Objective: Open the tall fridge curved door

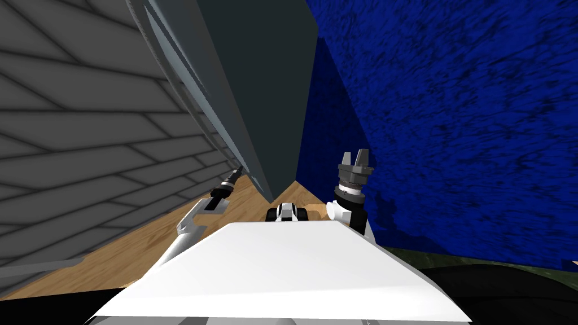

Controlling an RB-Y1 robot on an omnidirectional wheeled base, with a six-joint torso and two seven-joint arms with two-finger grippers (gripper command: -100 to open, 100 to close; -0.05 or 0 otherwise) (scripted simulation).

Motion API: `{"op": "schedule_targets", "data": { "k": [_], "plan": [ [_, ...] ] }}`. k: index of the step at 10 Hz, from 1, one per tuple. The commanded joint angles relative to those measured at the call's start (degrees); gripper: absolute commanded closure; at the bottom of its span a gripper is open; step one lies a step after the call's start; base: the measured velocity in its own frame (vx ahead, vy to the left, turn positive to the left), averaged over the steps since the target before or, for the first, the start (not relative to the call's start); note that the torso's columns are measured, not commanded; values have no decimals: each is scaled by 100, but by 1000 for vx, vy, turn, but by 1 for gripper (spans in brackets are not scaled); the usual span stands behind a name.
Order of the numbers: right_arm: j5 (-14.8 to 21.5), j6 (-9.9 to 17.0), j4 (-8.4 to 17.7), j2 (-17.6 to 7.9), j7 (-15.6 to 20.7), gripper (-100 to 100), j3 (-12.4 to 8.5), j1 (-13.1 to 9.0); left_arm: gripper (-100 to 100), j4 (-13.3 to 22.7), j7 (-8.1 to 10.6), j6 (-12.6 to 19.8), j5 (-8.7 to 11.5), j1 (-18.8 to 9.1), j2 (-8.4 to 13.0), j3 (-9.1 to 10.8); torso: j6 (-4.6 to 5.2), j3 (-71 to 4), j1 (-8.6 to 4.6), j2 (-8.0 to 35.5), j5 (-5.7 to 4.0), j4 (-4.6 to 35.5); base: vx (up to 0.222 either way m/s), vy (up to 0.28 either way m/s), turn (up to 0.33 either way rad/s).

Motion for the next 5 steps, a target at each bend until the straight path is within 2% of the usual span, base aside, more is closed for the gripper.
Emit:
{"op": "schedule_targets", "data": {
  "k": [1, 2, 3, 4, 5],
  "plan": [
    [0, 0, 0, 0, 0, 0, 0, -1, 100, 280, 49, -267, 186, -186, 258, -185, 12, -9, 14, -10, 4, -1, -136, 132, -98],
    [0, 1, 0, -1, 0, 0, 0, -3, 100, 438, 49, -295, 186, -186, 258, -185, 22, 9, 66, 20, 19, 4, -162, 153, -121],
    [0, 1, 1, -1, 0, 0, -1, -3, 100, 626, 104, -536, 379, -400, 510, -355, -5, 17, 68, 23, 35, -7, -177, 199, -138],
    [0, 1, 1, -2, 0, 0, -1, -4, 100, 802, 104, -610, 379, -400, 510, -355, -6, 13, 72, 19, 28, -1, -153, 184, -86],
    [0, 1, 1, -2, 0, 0, -1, -3, 100, 883, 104, -610, 379, -400, 510, -355, -17, 2, 52, -1, 28, -12, -62, 90, 17]
  ]
}}
